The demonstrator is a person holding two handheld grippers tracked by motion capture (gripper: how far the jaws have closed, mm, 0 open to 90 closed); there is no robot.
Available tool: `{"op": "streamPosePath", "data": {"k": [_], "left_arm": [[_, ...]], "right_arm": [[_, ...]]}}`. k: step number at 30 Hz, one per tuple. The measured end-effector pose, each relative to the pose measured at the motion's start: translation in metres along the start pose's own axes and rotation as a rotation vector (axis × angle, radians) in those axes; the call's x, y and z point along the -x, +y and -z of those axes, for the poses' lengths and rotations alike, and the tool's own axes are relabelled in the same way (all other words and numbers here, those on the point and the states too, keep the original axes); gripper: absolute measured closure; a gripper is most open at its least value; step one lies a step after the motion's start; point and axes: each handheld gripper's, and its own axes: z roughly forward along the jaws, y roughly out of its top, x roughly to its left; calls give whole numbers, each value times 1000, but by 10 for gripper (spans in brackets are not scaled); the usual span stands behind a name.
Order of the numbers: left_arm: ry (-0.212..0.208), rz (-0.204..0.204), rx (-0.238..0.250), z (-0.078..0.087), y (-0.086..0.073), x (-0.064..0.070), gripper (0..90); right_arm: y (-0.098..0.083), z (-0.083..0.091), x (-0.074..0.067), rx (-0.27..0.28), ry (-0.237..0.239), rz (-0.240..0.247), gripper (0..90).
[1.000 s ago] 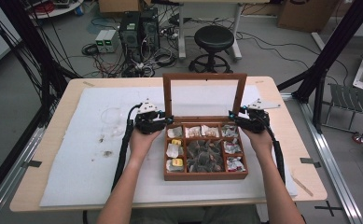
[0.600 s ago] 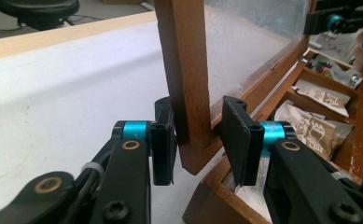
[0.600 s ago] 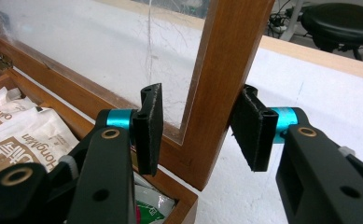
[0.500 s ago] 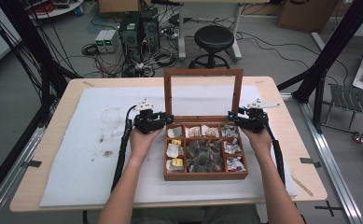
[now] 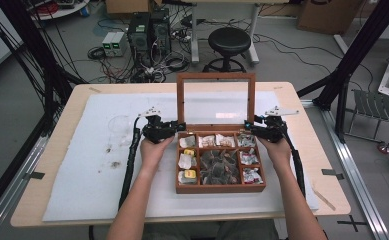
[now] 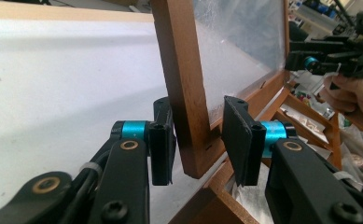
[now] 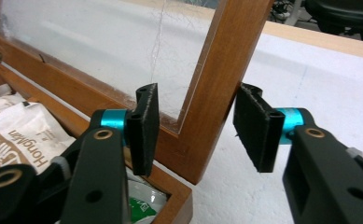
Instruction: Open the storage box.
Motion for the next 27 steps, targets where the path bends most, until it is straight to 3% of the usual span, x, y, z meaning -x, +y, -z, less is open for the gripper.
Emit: {"op": "streamPosePath", "data": {"k": [7,10,17,27], "left_arm": [[-17,116,1,-2,-5,-8,604],[-14,135,-2,-2,-4,-8,605],[-31,247,-14,-4,-7,-13,601],[-45,343,-20,-4,-9,-17,599]], "right_arm": [[-2,0,2,-44,-9,2,479],[-2,0,2,-41,-7,-4,478],[-2,2,1,-47,-1,-5,461],[0,9,2,-46,-19,-7,448]]}}
